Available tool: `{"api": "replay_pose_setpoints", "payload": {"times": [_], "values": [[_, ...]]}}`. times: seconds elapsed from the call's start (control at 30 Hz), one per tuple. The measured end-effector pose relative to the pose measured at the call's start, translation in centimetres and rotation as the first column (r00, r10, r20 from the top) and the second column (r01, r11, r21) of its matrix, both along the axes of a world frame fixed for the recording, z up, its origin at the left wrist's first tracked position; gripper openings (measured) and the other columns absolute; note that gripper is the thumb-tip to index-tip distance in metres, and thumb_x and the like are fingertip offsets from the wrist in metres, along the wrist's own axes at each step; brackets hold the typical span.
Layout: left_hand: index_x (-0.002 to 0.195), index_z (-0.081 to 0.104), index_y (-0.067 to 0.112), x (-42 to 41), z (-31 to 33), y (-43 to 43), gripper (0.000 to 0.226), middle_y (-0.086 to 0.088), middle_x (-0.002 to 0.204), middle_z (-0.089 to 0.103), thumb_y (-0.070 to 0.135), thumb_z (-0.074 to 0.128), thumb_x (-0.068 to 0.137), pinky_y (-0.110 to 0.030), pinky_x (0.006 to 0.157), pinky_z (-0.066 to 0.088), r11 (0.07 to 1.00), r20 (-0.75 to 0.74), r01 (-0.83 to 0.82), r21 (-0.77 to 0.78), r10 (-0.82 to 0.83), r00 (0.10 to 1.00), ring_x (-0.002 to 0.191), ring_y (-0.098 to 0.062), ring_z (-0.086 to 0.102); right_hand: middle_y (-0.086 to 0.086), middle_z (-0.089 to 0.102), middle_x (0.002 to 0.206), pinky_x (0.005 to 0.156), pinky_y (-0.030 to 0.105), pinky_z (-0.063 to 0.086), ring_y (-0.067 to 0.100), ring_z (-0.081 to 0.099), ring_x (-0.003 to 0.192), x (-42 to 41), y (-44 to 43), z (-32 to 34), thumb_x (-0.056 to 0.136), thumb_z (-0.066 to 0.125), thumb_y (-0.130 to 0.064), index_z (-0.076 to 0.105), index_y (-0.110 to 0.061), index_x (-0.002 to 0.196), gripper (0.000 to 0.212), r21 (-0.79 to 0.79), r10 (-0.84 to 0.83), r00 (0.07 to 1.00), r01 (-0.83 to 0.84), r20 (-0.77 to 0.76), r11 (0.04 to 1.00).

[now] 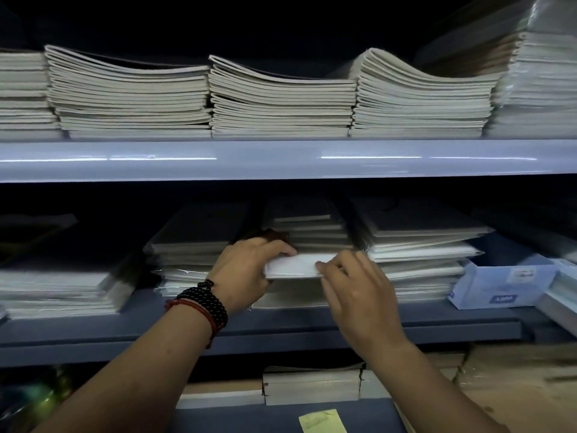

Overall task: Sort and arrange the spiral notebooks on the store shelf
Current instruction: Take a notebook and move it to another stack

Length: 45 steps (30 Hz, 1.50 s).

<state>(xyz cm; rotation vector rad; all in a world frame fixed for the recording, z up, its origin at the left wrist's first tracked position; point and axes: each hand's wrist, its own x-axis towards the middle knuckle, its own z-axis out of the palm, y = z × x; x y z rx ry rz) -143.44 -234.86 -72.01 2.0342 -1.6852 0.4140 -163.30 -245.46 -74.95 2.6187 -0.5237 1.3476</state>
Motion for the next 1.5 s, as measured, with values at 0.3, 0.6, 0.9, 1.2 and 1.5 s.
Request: {"api": "replay_pose_setpoints", "payload": {"times": [0.3, 0.6, 0.9, 1.2, 1.5], "values": [[0.133, 0.044, 0.050, 2.3, -2.0, -1.5, 0.085, 0.008, 0.106, 0.071, -0.002, 0.072, 0.071, -0.038, 0.083, 0.056, 1.000, 0.062, -0.022, -0.022, 0.023, 0.998, 0.095, -0.016, 0.066, -0.009, 0.059, 0.099, 0.078, 0.017, 0.043, 0.007, 0.054, 0.095, -4.8, 2.4, -0.1, 0.096, 0.062, -0.020, 0.073, -0.018, 0.102, 0.012, 0.303, 0.148, 0.974, -0.195, 0.169, 0.933], [0.132, 0.049, 0.049, 2.6, -2.0, -1.4, 0.082, 0.007, 0.111, 0.070, -0.004, 0.067, 0.072, -0.038, 0.087, 0.056, 1.000, 0.034, 0.004, -0.020, -0.003, 0.999, 0.102, -0.018, 0.066, 0.017, 0.073, 0.088, 0.048, 0.032, 0.048, 0.025, 0.065, 0.061, -3.5, 0.2, 2.6, 0.093, 0.071, -0.023, 0.065, 0.000, 0.102, 0.026, 0.868, -0.282, 0.865, -0.469, 0.414, -0.162], [0.132, 0.055, 0.045, 2.7, -2.3, -1.5, 0.076, 0.005, 0.122, 0.069, -0.005, 0.060, 0.075, -0.040, 0.095, 0.054, 0.998, -0.015, 0.046, -0.037, -0.046, 0.999, 0.112, -0.020, 0.065, 0.021, 0.072, 0.105, 0.051, 0.026, 0.054, 0.029, 0.066, 0.082, -3.1, 0.2, 3.4, 0.090, 0.070, -0.004, 0.065, 0.013, 0.107, 0.024, 0.777, -0.259, 0.819, -0.571, 0.513, -0.265], [0.133, 0.057, 0.045, 1.8, -1.3, -1.2, 0.051, 0.009, 0.133, 0.064, 0.045, 0.039, 0.085, -0.039, 0.099, 0.052, 0.997, -0.042, 0.067, -0.025, -0.068, 0.997, 0.118, -0.020, 0.064, 0.021, 0.075, 0.102, 0.051, 0.028, 0.057, 0.033, 0.074, 0.080, -7.6, 1.9, 3.0, 0.089, 0.068, -0.006, 0.068, 0.005, 0.110, 0.024, 0.787, -0.086, 0.869, -0.480, 0.488, -0.388], [0.135, 0.059, 0.039, 0.7, -0.4, -0.3, 0.054, 0.006, 0.136, 0.063, 0.038, 0.044, 0.083, -0.041, 0.100, 0.051, 0.998, -0.049, 0.026, 0.060, -0.024, 0.999, 0.120, -0.022, 0.062, 0.019, 0.076, 0.097, 0.054, 0.032, 0.058, 0.029, 0.075, 0.075, -4.1, -1.7, 5.8, 0.087, 0.074, -0.018, 0.068, 0.003, 0.116, 0.037, 0.931, 0.061, 0.969, -0.213, 0.241, -0.295]]}}
